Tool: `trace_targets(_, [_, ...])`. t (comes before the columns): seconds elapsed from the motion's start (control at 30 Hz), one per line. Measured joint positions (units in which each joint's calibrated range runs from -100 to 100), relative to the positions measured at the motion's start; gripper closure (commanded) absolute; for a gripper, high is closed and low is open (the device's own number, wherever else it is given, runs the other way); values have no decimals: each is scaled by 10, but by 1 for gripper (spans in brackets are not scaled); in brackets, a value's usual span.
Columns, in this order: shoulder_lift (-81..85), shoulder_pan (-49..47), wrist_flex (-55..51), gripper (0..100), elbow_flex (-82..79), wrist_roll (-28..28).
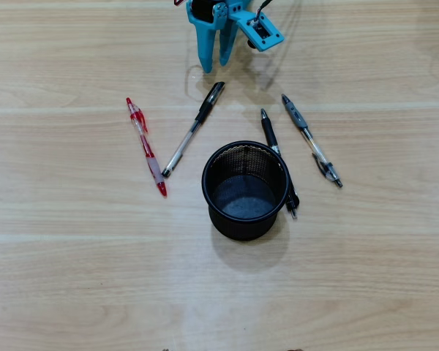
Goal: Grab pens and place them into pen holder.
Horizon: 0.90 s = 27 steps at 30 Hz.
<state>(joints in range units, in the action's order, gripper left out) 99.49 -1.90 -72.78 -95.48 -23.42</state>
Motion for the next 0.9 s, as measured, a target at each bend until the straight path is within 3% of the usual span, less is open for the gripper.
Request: trace_targets(0.9, [0, -7, 0, 85, 0, 0])
